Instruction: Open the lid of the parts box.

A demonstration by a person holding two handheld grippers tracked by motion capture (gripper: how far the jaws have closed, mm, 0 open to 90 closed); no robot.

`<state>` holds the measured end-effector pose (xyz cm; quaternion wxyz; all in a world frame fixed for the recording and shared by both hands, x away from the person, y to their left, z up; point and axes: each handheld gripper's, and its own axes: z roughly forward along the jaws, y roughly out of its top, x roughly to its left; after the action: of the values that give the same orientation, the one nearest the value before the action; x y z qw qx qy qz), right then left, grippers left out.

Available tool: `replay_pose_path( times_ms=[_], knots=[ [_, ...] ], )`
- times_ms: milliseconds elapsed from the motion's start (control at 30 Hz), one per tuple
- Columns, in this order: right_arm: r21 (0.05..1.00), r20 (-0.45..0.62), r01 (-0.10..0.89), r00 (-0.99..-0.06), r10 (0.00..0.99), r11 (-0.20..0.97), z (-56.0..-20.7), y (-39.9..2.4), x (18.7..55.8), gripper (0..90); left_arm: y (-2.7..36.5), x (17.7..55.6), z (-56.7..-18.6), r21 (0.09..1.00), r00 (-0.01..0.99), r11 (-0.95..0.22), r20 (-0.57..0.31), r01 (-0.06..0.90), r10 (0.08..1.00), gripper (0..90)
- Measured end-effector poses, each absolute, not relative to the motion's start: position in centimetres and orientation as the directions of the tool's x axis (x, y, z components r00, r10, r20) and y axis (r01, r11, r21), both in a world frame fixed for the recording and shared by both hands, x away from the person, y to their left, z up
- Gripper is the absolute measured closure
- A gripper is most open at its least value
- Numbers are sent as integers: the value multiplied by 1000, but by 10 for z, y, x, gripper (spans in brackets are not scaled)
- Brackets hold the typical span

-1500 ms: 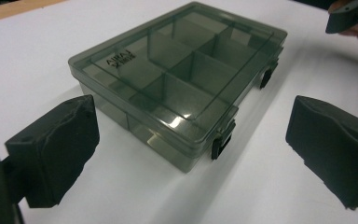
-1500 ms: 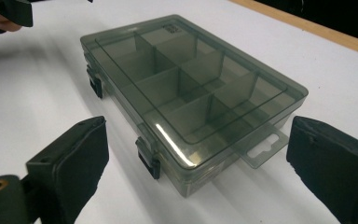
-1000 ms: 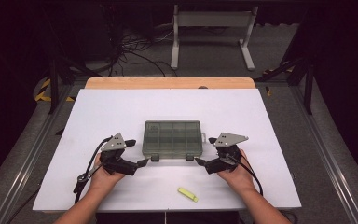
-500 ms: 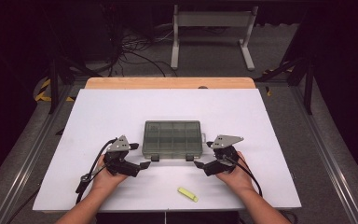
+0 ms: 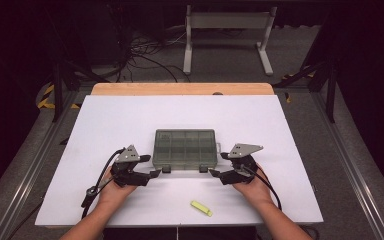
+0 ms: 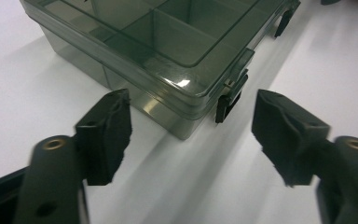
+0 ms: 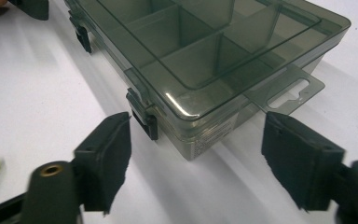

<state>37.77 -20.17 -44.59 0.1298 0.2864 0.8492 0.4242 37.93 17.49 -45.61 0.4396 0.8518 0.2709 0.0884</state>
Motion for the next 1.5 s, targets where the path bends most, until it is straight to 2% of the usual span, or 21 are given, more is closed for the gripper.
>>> replay_pose_path(
  times_ms=[267,500,833,1500],
  knots=[
    [785,5,371,-804,595,496,-446,-201,377,451,176,379,-456,792,837,-477,-76,381,542,489],
    [781,-8,368,-802,598,505,-445,-201,376,516,175,379,-457,781,830,-485,-75,394,552,581],
    [775,-26,360,-804,595,520,-445,-199,375,562,176,379,-456,778,831,-494,-64,388,552,613],
    [773,-42,351,-803,595,528,-445,-198,373,580,176,377,-454,783,839,-507,-34,361,544,666]
  ],
)
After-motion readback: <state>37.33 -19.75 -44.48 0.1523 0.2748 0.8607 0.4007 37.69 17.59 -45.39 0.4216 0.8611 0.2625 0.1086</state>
